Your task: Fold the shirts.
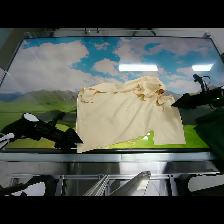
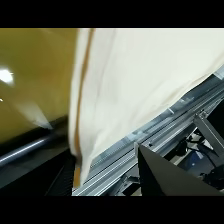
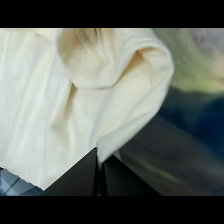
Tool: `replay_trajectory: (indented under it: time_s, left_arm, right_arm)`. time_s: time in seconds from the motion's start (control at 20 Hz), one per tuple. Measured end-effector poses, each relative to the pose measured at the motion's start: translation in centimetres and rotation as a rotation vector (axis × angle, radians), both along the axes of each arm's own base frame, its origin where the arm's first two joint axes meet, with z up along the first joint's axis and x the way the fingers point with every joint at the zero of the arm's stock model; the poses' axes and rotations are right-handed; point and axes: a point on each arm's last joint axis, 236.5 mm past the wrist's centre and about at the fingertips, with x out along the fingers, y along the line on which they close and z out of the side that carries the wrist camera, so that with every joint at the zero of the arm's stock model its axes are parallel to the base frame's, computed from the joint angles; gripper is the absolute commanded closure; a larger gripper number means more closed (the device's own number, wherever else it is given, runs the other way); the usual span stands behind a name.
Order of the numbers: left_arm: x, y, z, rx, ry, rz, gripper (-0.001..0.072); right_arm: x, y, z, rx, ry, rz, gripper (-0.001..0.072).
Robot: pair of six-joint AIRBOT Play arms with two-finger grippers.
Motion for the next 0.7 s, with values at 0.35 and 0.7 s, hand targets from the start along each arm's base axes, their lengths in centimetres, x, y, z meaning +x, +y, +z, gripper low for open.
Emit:
replay_trajectory:
  time_s: [0.35, 0.7]
  left_arm:
    - [3.5, -2.3, -0.7, 0.014, -0.091, -0.127, 0.0703]
    - [11.0, -3.3, 16.6, -0.269, -0.512, -0.022, 0.0693]
  right_arm:
    - [-0.9, 0.7, 3.0, 0.028, -0.018, 0.027, 0.0695]
    - [-3.1, -0.4, 14.3, 0.112, -0.179, -0.047, 0.0695]
